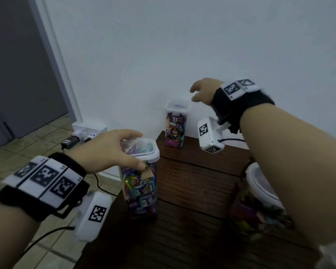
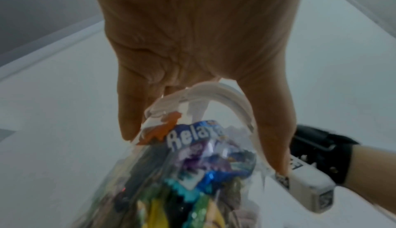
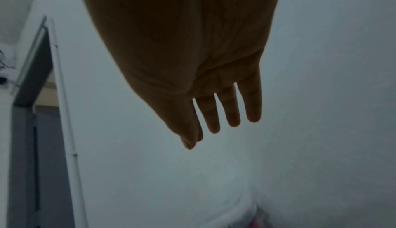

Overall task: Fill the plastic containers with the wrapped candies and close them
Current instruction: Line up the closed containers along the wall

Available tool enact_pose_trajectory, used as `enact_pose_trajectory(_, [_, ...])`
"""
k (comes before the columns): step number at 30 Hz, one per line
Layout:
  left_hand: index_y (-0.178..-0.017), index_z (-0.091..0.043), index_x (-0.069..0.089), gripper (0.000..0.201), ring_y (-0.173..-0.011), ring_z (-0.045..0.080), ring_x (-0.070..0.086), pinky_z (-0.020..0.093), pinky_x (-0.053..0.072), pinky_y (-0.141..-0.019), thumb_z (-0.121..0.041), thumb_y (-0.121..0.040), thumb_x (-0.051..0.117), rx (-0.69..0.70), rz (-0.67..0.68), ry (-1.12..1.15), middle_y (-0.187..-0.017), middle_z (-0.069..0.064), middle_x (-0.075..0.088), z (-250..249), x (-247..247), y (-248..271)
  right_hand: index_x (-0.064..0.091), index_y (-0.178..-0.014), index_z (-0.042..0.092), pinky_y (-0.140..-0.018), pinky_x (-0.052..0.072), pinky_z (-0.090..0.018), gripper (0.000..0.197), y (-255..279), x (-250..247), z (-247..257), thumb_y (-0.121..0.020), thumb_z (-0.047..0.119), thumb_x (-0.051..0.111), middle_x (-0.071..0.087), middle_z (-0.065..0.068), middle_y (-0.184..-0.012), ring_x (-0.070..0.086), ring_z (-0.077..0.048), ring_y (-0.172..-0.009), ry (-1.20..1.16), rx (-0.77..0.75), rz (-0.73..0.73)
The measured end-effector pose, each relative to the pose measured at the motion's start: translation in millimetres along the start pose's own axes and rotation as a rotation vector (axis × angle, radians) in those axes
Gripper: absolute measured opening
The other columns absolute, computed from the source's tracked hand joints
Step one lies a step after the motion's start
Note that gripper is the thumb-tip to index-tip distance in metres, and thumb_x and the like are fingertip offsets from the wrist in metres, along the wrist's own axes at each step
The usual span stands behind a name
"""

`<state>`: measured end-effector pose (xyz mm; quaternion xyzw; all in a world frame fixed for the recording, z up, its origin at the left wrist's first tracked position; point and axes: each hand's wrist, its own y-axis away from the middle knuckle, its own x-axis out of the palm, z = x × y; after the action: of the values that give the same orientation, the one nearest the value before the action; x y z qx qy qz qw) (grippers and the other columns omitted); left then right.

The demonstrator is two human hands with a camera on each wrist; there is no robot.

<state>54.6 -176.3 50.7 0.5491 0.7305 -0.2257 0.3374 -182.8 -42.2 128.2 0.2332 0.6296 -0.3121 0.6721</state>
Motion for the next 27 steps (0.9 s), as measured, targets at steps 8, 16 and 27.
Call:
enact_pose_trajectory(8, [-0.138, -0.024, 0.044, 0.104, -0.109, 0.012, 0.045, 0.023, 0.036, -0.083, -0.06, -0.046, 0.077, 0.125, 0.018, -0.285, -0.121, -0.004, 0.043, -60, 18, -35, 0.054, -0.129, 0.018, -0.095, 0.037, -0.031, 0.037, 89, -66, -28, -0.094, 0.028, 0.055, 0.056, -0.002, -0.131, 0.051, -0.019, -0.098, 0.003, 0.011, -0.004])
enact_pose_trajectory(16, [-0.13, -0.025, 0.043, 0.088, -0.115, 0.023, 0.049, 0.042, 0.045, -0.096, -0.042, -0.054, 0.084, 0.203, 0.01, -0.277, -0.127, 0.005, 0.045, -107, 56, -110, 0.046, -0.134, 0.029, -0.102, 0.036, -0.031, 0.056, 183, -50, -80, -0.084, 0.051, 0.059, 0.051, 0.007, -0.134, 0.049, -0.014, -0.12, 0.057, 0.026, 0.286])
enact_pose_trajectory(27, [-0.131, -0.019, 0.043, 0.078, -0.11, 0.026, 0.053, 0.035, 0.043, -0.092, -0.029, -0.066, 0.084, 0.164, -0.005, -0.419, -0.131, 0.008, 0.05, -127, 82, -188, 0.014, -0.148, 0.031, -0.112, 0.026, -0.04, 0.101, 216, 4, -97, -0.069, 0.058, 0.071, 0.026, 0.012, -0.15, 0.028, -0.015, -0.135, 0.121, -0.21, 0.417])
